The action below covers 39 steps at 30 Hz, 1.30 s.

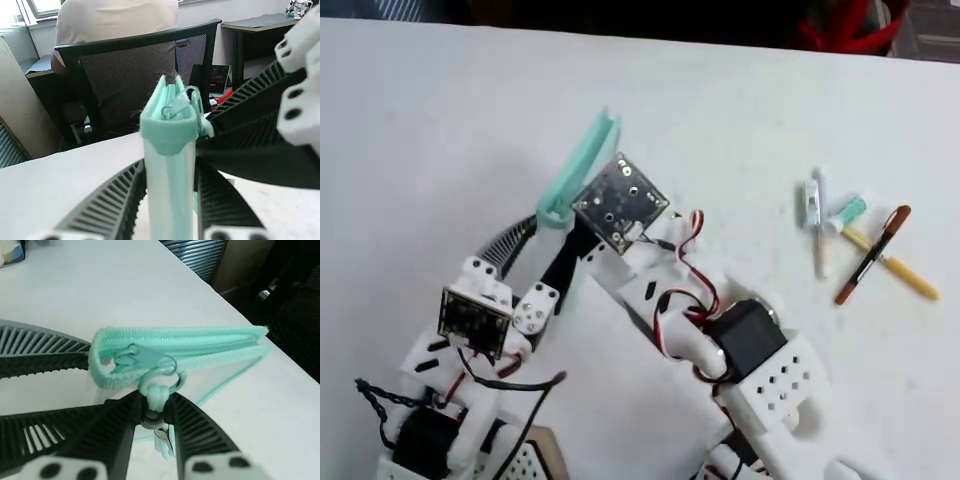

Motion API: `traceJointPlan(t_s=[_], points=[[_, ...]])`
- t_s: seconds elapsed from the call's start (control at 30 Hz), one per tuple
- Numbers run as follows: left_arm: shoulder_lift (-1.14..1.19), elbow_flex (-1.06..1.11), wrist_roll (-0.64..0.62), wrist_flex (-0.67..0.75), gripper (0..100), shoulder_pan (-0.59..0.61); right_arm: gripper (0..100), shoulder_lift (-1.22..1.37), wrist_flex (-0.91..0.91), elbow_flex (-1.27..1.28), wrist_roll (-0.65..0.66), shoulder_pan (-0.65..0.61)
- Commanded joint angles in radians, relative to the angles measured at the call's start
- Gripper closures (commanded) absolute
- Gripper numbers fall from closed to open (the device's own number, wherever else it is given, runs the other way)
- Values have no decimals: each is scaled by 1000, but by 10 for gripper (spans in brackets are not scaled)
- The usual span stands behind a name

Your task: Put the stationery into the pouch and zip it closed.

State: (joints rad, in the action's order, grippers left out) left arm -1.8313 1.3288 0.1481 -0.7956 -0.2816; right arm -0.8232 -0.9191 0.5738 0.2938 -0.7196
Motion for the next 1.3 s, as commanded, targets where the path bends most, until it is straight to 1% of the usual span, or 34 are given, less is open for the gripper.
traceJointPlan(t_s=[0.0,0.03,0.13,0.23,0.33,0.5,0.63,0.77,1.0,1.27], points=[[7,3,-6,23,868,-22,980,1,-4,18,-6,-2],[7,3,-6,23,884,-21,980,-12,-1,32,-5,-2],[7,3,2,18,978,-21,980,-79,2,63,0,-2],[5,3,2,-12,961,-18,980,-176,2,92,2,-1],[5,3,0,-51,977,-25,980,-259,4,112,2,2],[5,3,0,-86,976,-25,980,-298,36,107,2,5],[5,3,-3,-118,976,-25,980,-259,134,107,3,7],[5,3,-3,-138,976,-25,980,-211,182,97,3,12],[5,3,-3,-140,976,-21,980,-124,120,-77,3,113],[5,11,3,-140,976,-18,980,28,108,-180,5,214]])
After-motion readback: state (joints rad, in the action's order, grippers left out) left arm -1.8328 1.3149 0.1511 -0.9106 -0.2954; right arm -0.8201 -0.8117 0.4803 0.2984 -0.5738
